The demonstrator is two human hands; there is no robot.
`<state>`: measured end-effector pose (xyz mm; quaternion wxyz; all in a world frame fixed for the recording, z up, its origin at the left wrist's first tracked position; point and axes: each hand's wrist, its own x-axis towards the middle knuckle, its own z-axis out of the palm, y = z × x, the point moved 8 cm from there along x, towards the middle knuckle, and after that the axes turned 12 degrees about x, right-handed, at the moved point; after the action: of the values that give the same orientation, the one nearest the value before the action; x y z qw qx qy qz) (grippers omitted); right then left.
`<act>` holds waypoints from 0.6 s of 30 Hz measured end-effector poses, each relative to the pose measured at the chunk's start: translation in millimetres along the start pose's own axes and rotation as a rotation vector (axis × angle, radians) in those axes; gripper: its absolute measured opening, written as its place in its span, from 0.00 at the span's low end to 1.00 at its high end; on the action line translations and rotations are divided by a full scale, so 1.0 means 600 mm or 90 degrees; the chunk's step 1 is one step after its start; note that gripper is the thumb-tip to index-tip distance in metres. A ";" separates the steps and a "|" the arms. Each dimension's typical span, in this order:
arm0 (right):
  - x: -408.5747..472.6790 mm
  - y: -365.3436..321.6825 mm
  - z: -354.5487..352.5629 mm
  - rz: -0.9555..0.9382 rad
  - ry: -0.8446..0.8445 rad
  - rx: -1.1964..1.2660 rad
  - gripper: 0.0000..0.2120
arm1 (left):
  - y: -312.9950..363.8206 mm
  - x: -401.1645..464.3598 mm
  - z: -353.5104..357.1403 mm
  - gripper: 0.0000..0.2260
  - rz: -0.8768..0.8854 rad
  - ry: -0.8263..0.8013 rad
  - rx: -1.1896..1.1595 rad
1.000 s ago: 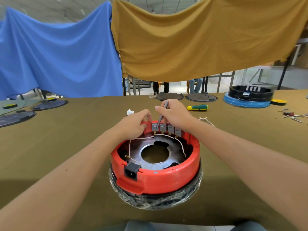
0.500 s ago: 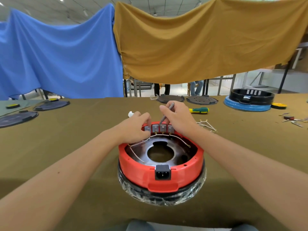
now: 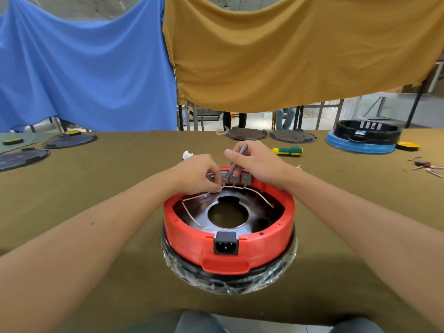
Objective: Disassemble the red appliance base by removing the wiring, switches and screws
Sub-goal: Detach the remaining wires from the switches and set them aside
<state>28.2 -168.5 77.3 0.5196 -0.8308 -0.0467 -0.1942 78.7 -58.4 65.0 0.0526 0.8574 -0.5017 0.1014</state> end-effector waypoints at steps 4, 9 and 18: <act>-0.006 -0.005 -0.004 0.013 -0.012 0.008 0.15 | 0.001 -0.003 0.002 0.07 0.006 -0.002 -0.030; -0.012 -0.007 -0.005 -0.007 0.026 -0.024 0.15 | 0.000 -0.005 0.006 0.06 0.004 0.015 -0.033; -0.024 -0.019 0.004 -0.055 -0.004 -0.104 0.13 | -0.005 -0.003 0.005 0.01 0.011 0.034 -0.057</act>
<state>12.5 -159.3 80.8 0.4412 -0.8681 -0.0679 -0.2172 80.6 -56.0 61.8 0.1035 0.8470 -0.5113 0.1026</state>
